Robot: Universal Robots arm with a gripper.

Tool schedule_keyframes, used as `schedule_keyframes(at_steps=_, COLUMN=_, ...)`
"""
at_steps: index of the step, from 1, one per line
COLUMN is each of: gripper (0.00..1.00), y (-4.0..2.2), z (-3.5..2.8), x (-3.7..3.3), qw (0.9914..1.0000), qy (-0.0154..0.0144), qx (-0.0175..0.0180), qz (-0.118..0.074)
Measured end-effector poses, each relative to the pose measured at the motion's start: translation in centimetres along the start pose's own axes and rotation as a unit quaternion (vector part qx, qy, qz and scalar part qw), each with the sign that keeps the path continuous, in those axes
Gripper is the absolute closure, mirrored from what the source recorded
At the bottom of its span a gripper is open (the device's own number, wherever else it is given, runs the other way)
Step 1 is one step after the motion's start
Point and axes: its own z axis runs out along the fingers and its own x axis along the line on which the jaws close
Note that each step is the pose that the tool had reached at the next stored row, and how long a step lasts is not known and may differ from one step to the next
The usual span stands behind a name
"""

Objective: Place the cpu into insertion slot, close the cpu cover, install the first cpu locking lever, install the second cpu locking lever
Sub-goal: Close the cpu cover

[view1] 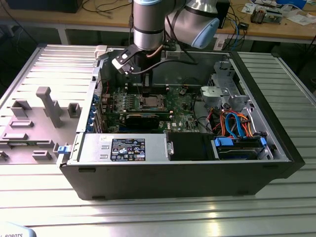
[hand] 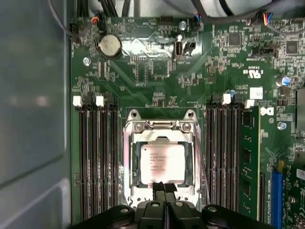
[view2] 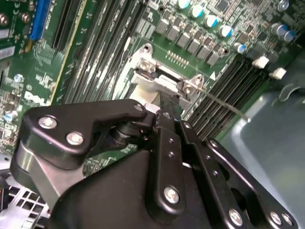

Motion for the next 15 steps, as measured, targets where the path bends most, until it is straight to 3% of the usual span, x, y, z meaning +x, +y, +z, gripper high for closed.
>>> schedule_keyframes(at_steps=2, gripper=0.89, y=-0.01, z=0.4, x=-0.01, qw=0.99998, qy=-0.0001, qx=0.0028, qz=-0.006)
schedule_keyframes(at_steps=6, gripper=0.89, y=-0.01, z=0.91, x=0.0, qw=0.99965, qy=0.0002, qx=0.0028, qz=-0.026)
schedule_keyframes(at_steps=8, gripper=0.89, y=-0.02, z=1.1, x=0.01, qw=0.99963, qy=0.0015, qx=0.0028, qz=-0.027)
schedule_keyframes(at_steps=10, gripper=0.89, y=-0.02, z=1.6, x=0.01, qw=0.99962, qy=0.0049, qx=0.0027, qz=-0.027)
schedule_keyframes(at_steps=15, gripper=0.89, y=-0.02, z=1.98, x=0.02, qw=0.99961, qy=0.0059, qx=0.0033, qz=-0.027)
